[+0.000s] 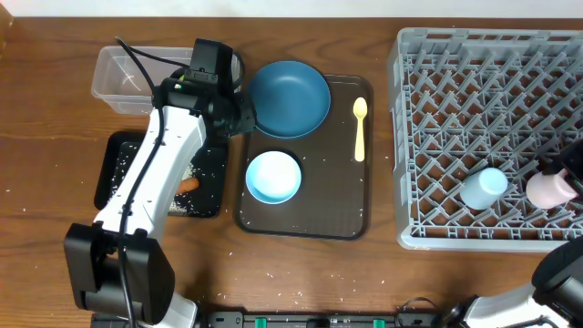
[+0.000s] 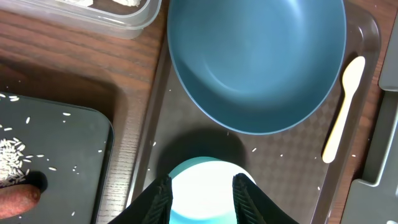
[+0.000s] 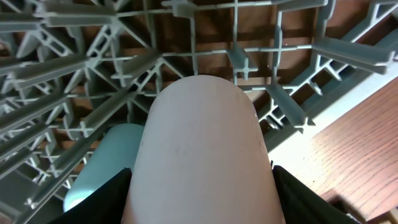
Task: Sort waste into correct bins and load items into the dishwasher rack
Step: 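Carry the pink cup with the right gripper and place it in the rack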
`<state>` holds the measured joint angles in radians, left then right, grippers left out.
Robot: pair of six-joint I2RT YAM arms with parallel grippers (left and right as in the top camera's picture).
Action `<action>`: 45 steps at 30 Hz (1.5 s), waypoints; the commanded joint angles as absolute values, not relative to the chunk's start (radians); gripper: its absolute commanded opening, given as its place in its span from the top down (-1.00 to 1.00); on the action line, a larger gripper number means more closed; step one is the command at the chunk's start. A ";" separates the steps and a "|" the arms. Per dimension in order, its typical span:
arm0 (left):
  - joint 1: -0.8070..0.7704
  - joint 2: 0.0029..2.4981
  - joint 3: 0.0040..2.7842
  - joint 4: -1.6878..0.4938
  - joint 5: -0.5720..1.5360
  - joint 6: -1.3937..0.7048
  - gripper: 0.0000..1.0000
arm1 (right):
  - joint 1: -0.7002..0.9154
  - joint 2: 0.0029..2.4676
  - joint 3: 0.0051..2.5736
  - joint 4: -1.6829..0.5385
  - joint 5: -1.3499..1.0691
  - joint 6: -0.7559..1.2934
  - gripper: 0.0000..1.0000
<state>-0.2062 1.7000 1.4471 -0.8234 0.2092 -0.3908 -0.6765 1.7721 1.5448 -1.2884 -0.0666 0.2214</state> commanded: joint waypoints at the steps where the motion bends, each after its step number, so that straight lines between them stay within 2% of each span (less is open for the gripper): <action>1: -0.209 1.711 1.442 -0.830 0.197 -0.374 0.30 | -0.680 1.779 1.548 -1.277 -0.041 0.250 0.16; 24: -0.209 1.711 1.442 -0.837 0.197 -0.374 0.30 | -0.665 1.781 1.443 -1.187 -0.034 0.284 0.18; 31: -0.209 1.711 1.442 -0.837 0.197 -0.374 0.30 | -0.664 1.781 1.446 -1.185 -0.067 0.281 0.24; 45: -0.209 1.711 1.442 -0.837 0.197 -0.374 0.30 | -0.661 1.779 1.542 -1.327 -0.138 0.210 0.20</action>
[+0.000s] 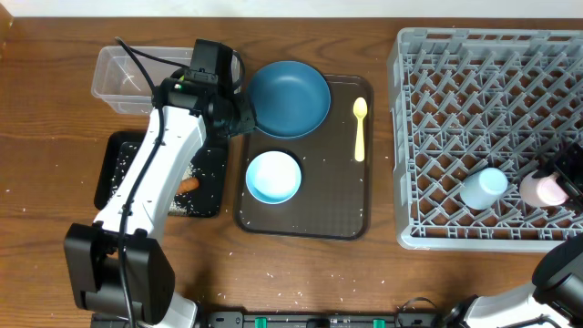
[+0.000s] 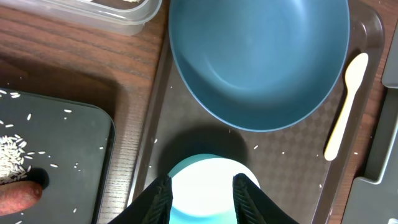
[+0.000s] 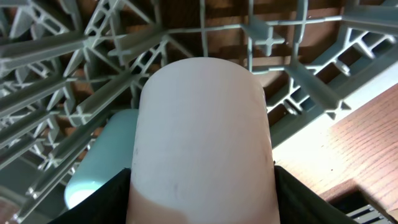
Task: Sort waste into correct bins and load items into the dishwasher rack
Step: 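Carry the pink cup with the right gripper and place it in the rack, then reach the right gripper to the blue plate and grasp its rim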
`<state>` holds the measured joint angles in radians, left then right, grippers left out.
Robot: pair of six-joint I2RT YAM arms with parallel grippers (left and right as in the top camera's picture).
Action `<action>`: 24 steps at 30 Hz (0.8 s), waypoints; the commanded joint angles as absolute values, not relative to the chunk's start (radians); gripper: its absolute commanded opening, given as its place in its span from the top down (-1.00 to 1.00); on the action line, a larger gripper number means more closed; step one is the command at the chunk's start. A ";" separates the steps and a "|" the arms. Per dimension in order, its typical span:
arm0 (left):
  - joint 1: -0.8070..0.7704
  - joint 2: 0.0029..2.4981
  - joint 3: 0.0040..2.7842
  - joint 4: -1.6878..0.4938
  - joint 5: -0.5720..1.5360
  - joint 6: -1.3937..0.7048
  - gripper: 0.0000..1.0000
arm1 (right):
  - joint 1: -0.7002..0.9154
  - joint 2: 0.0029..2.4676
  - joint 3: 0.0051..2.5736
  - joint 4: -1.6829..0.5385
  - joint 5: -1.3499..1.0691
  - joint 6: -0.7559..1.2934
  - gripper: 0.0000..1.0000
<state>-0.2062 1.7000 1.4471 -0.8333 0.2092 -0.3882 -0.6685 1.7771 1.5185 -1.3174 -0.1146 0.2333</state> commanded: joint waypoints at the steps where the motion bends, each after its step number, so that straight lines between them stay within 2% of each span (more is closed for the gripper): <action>1: -0.209 1.711 1.442 -0.838 0.197 -0.374 0.30 | -0.661 1.779 1.541 -1.332 -0.135 0.205 0.18; 8: -0.209 1.711 1.442 -0.838 0.197 -0.374 0.29 | -0.661 1.784 1.539 -1.328 -0.109 0.209 0.14; 9: -0.209 1.711 1.442 -0.838 0.197 -0.374 0.29 | -0.661 1.786 1.539 -1.328 -0.109 0.208 0.08; 11: -0.209 1.711 1.442 -0.838 0.197 -0.374 0.29 | -0.661 1.788 1.536 -1.326 -0.109 0.209 -0.25; 16: -0.209 1.711 1.442 -0.838 0.197 -0.374 0.28 | -0.661 1.788 1.536 -1.324 -0.109 0.209 -0.68; 24: -0.209 1.711 1.442 -0.838 0.197 -0.374 0.28 | -0.661 1.788 1.536 -1.307 -0.111 0.213 -0.68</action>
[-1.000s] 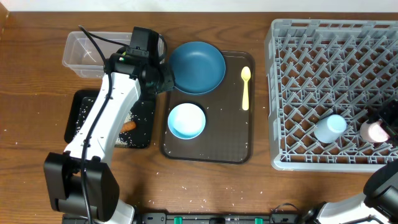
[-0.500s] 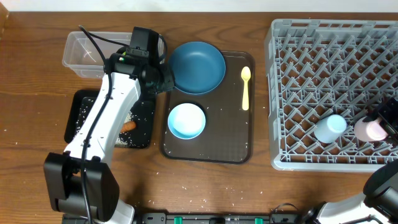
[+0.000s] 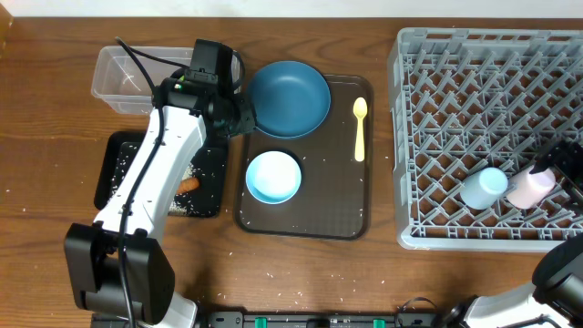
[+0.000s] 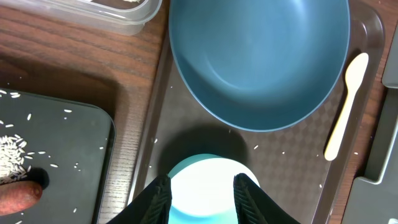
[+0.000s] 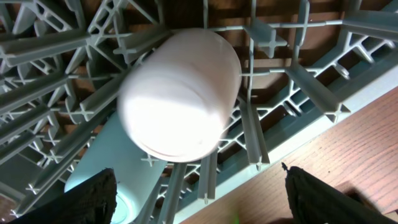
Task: Sort waste into correct bins and load items into the dishwasher rack
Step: 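Reach the right gripper to the blue plate and grasp its rim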
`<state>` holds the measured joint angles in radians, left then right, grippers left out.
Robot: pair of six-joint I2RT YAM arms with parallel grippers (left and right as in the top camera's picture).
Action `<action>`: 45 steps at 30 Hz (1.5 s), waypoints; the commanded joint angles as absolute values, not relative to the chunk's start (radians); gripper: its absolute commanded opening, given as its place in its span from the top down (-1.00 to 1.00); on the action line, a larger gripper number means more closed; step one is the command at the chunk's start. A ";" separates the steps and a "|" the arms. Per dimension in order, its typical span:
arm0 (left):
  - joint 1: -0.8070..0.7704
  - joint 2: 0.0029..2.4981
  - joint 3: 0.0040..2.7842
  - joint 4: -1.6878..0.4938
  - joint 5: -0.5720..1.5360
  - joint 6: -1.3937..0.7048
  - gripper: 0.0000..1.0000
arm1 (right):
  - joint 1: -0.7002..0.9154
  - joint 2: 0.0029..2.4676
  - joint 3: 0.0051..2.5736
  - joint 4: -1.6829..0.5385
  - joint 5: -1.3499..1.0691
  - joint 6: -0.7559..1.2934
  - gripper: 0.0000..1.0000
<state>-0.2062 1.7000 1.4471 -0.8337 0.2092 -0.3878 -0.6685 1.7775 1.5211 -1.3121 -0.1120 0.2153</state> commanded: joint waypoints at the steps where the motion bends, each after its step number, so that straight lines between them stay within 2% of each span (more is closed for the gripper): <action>1: -0.209 1.711 1.442 -0.838 0.197 -0.374 0.28 | -0.661 1.788 1.536 -1.302 -0.119 0.212 -0.66; 6: -0.209 1.711 1.442 -0.837 0.197 -0.374 0.28 | -0.659 1.784 1.573 -1.302 -0.210 0.184 -0.56; 14: -0.209 1.711 1.442 -0.838 0.197 -0.365 0.28 | -0.560 1.671 1.711 -1.338 -0.252 0.147 -0.59; 19: -0.209 1.702 1.442 -0.868 0.197 -0.327 0.30 | -0.372 1.568 1.727 -1.299 -0.269 0.141 -0.69; 25: -0.208 1.605 1.454 -0.952 0.170 -0.289 0.31 | -0.079 1.549 1.722 -1.192 -0.292 0.168 -0.67; 31: -0.201 1.429 1.454 -1.023 0.012 -0.364 0.29 | 0.171 1.606 1.706 -1.050 -0.268 0.275 -0.39; 34: -0.184 1.356 1.454 -1.038 -0.020 -0.393 0.20 | 0.273 1.680 1.706 -0.995 -0.243 0.313 -0.34; 45: -0.074 1.332 1.451 -1.085 -0.065 -0.398 0.14 | 0.490 2.017 1.706 -0.879 -0.233 0.390 -0.04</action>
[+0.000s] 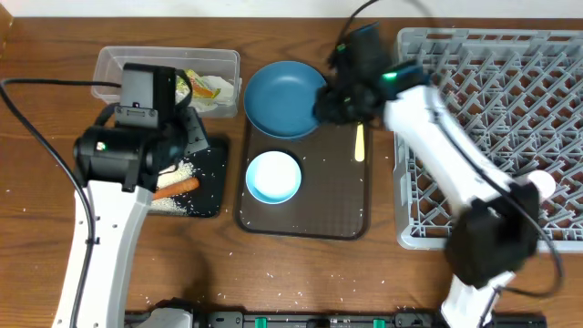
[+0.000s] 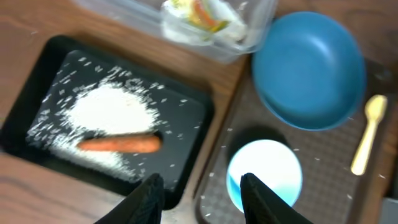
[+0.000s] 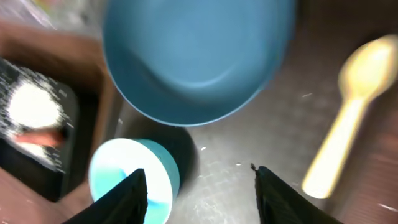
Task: Sort waste into correct bins and load items into the dishwasher rack
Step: 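Reach the right gripper to the blue plate and grasp its rim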
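A big blue bowl (image 1: pixel 282 96), a small light-blue bowl (image 1: pixel 273 176) and a yellow spoon (image 1: pixel 359 141) lie on the brown tray (image 1: pixel 319 205). My right gripper (image 3: pixel 205 193) hangs open over the tray, by the blue bowl (image 3: pixel 193 56) and the small bowl (image 3: pixel 127 180), holding nothing. My left gripper (image 2: pixel 202 199) is open and empty, high above the gap between the black tray (image 2: pixel 186 118) and the brown one. A pink cup (image 1: pixel 539 185) lies in the grey dishwasher rack (image 1: pixel 474 82).
The black tray (image 1: pixel 208 196) holds rice and an orange stick-shaped piece (image 1: pixel 178 187). Behind it stands a clear container (image 1: pixel 214 87) with wrappers inside. My right arm crosses the rack's front left part. Rice grains are scattered on the table front.
My right gripper was open over the pink cup in the rack and is now open over the brown tray by the blue bowl. My left gripper has drawn back left, above the black tray's edge.
My right gripper held the pink cup over the rack's front right, then lower between the prongs, then stood open with the cup lying beside a light-blue cup. My left gripper stayed open by the bowls. Now the right is at the tray, the left farther left.
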`<state>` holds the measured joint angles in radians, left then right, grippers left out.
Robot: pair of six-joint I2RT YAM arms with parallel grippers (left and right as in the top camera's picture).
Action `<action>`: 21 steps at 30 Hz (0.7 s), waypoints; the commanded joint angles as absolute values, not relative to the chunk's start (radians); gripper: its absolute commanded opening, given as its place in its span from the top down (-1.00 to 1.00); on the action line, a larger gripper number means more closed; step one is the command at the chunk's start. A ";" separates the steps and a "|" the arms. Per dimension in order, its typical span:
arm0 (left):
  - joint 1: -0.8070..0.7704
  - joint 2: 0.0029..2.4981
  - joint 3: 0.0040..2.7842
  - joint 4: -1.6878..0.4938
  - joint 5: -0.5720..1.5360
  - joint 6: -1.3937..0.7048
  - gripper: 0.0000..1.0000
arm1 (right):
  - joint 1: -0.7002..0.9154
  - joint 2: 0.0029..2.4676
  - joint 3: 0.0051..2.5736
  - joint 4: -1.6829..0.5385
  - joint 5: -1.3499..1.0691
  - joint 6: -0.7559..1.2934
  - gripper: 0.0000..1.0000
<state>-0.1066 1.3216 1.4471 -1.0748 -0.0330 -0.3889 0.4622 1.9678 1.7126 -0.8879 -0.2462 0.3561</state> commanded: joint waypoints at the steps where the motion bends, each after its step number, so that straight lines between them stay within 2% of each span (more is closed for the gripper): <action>1: -0.060 1.334 1.451 -1.091 -0.065 -0.398 0.14 | 0.499 2.041 1.706 -0.873 -0.234 0.390 -0.04; 10: 0.073 1.347 1.445 -1.099 -0.065 -0.398 0.11 | 0.572 2.157 1.706 -0.846 -0.270 0.397 0.01; 21: 0.097 1.353 1.411 -1.099 -0.064 -0.398 0.11 | 0.559 2.157 1.707 -0.768 -0.227 0.449 -0.01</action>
